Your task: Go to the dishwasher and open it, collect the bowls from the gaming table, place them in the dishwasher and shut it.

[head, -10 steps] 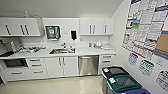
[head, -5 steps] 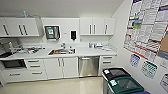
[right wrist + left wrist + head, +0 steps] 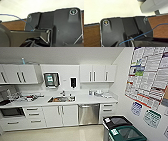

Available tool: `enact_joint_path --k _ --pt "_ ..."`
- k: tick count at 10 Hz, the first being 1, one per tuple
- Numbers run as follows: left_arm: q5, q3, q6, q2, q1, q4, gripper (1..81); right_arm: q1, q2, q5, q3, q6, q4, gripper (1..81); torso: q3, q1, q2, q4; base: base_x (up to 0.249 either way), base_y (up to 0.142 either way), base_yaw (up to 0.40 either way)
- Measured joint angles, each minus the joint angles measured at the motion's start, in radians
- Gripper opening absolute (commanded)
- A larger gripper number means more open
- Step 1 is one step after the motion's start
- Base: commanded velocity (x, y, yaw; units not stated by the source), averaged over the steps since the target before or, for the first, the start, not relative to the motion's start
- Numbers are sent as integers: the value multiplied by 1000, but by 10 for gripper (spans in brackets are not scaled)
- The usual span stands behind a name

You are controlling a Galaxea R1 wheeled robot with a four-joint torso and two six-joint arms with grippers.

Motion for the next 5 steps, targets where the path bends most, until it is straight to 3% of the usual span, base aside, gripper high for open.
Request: enact_joint_path --k 5 --pt "0 0 0 1 0 0 811 -1 -6 0 0 0 0 811 0 0 0 0 99 0 0"
